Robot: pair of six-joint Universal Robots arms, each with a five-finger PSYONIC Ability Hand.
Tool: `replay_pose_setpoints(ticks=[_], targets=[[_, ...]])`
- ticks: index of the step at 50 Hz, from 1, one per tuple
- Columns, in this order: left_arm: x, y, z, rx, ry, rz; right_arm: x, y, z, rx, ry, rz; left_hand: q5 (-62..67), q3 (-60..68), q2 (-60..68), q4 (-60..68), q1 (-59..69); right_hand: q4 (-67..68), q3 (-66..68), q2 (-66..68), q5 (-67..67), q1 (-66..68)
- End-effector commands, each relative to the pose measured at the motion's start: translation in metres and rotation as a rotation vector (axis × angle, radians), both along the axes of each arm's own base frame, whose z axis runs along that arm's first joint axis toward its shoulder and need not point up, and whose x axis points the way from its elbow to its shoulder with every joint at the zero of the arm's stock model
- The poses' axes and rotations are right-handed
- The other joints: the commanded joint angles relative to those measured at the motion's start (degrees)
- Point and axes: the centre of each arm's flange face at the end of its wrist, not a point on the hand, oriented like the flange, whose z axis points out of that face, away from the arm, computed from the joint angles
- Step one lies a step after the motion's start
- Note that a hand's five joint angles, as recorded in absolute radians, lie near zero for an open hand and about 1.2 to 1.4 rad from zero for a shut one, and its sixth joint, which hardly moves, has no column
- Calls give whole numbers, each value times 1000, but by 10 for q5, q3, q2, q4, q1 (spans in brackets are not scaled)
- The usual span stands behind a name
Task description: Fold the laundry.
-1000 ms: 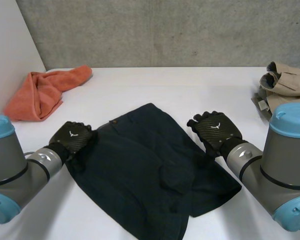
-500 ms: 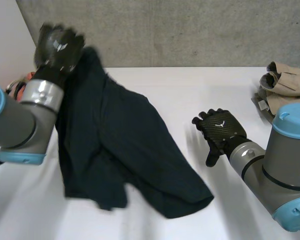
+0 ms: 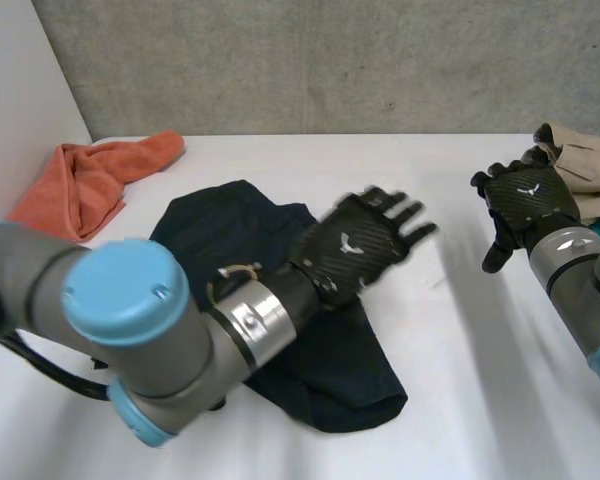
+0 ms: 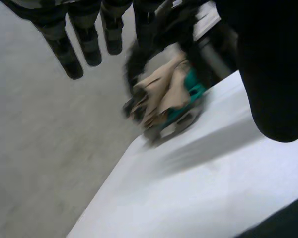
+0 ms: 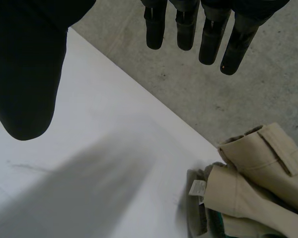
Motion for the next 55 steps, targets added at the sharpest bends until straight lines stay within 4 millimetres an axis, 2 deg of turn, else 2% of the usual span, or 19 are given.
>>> replay_pose_setpoints(ticks=[1,4,8,9,12,14,16,20,24,29,36,39,41,47,50,52,53,54,55], targets=[[75,-62,48,-14,96,417,15,1,13,-34,-2,79,-17,-11,-8,-8,-4,-34,-20,-29,-31,-15],[94,-75,57,-15,131,514,16,1,17,-20,-14,94,-17,-11,-8,-8,-4,-34,-20,-29,-31,-15],[126,-102,59,3,157,654,18,3,16,2,-14,101,-5,0,4,3,8,-34,-20,-29,-31,-15],[138,-115,59,8,160,695,18,3,16,2,-12,101,0,5,9,8,13,-34,-20,-29,-31,-15],[146,-133,49,30,150,724,27,12,10,18,-3,132,0,6,9,9,13,-34,-20,-29,-31,-15],[154,-156,32,68,128,757,30,15,8,24,-1,140,13,19,22,22,26,-34,-20,-29,-31,-15],[154,-166,20,110,102,762,31,18,4,37,3,143,22,27,30,30,35,-34,-20,-29,-31,-15],[148,-184,-18,284,1,721,30,21,-4,62,11,143,22,27,31,30,35,-34,-20,-29,-31,-15],[143,-187,-34,397,-23,639,29,22,-6,67,14,142,32,37,41,40,45,-34,-20,-29,-31,-15],[138,-188,-35,437,6,608,29,23,-9,75,16,144,112,118,121,121,125,-34,-20,-29,-31,-15],[135,-198,-45,421,20,630,29,24,-15,92,22,144,139,145,148,148,152,-34,-20,-29,-31,-15],[134,-211,-48,373,39,668,29,24,-17,100,24,144,202,207,210,210,214,-34,-20,-29,-31,-15],[133,-220,-50,327,50,687,29,25,-18,101,24,145,297,303,306,306,310,-34,-20,-29,-31,-15],[130,-230,-61,279,38,683,28,28,-22,115,29,146,469,475,478,478,482,-34,-20,-29,-31,-15],[129,-231,-65,281,35,678,28,28,-23,118,30,146,461,466,470,469,474,-34,-20,-29,-31,-15],[128,-232,-69,286,32,679,28,28,-23,117,30,146,379,384,388,387,392,-34,-20,-29,-31,-15],[128,-233,-70,286,30,679,28,28,-23,117,30,146,312,317,321,320,325,-34,-20,-29,-31,-15],[128,-232,-72,290,27,684,28,28,-23,117,30,146,143,149,152,152,156,-34,-20,-29,-31,-15],[128,-232,-72,289,27,687,28,28,-22,116,29,147,45,50,53,53,57,-34,-20,-29,-31,-15]])
